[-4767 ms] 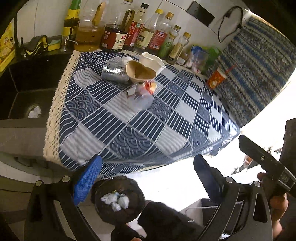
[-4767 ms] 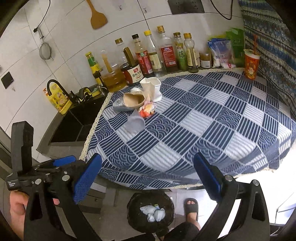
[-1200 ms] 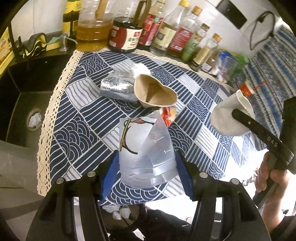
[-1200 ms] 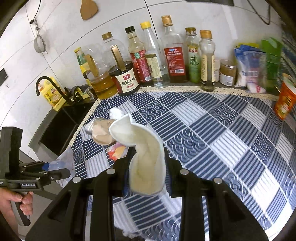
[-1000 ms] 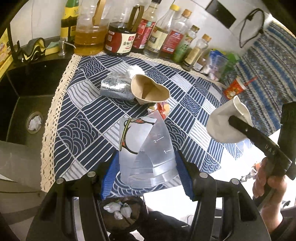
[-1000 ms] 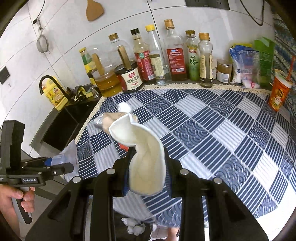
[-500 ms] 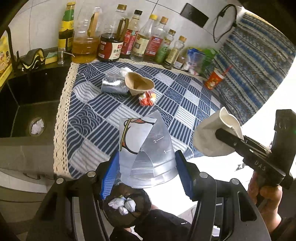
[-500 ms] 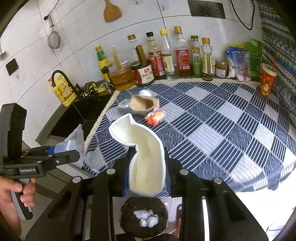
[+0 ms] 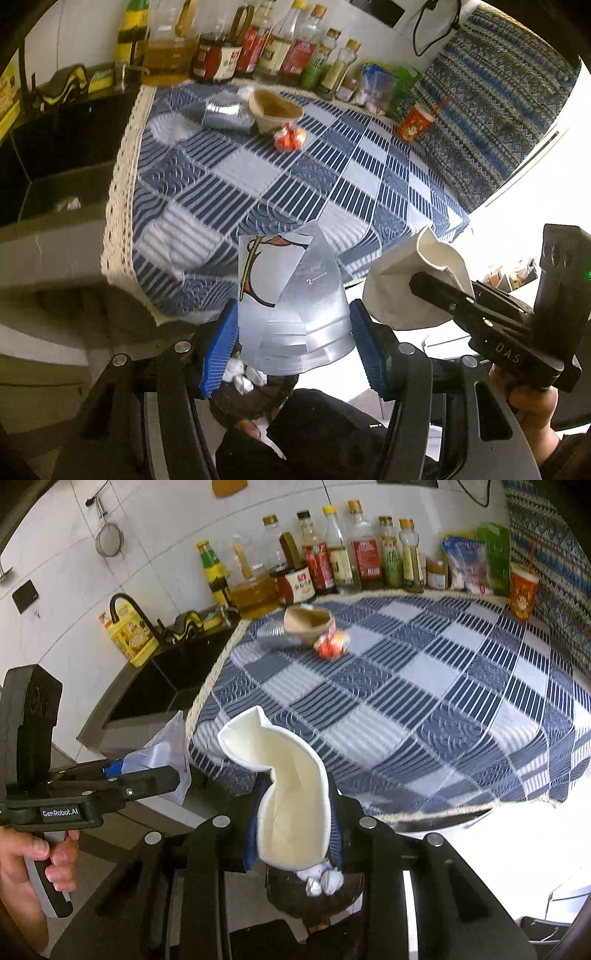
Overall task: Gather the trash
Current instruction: 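Carry both held cups down over the black floor bin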
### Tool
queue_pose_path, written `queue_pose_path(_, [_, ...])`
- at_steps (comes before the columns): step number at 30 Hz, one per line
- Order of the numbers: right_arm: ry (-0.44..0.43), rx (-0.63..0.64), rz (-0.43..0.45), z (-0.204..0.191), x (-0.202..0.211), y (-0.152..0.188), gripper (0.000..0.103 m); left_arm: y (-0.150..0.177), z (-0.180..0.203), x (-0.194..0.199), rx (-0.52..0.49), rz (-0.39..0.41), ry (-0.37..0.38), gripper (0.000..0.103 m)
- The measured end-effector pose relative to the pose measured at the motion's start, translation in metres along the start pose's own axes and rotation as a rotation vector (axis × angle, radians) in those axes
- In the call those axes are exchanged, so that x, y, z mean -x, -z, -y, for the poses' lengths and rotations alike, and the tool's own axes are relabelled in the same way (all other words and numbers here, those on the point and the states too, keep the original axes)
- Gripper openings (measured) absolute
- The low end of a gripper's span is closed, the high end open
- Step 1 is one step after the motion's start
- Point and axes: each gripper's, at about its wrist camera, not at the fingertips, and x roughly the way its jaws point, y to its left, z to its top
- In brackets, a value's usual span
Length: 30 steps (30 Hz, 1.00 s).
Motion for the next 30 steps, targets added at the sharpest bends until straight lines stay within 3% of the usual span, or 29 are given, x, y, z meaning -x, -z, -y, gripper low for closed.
queue_pose_path(15, [-0.085, -0.163, -0.257, 0.046, -0.09, 0.071, 0.031, 0.05, -0.034, -0.089, 0.108, -0.244, -0.034, 0.058])
queue_pose_path(30, [-0.093, -0.215, -0.372, 0.086, -0.161, 0.114, 0.032, 0.095, -0.071, -0.171, 0.205, -0.378, -0.053, 0.058])
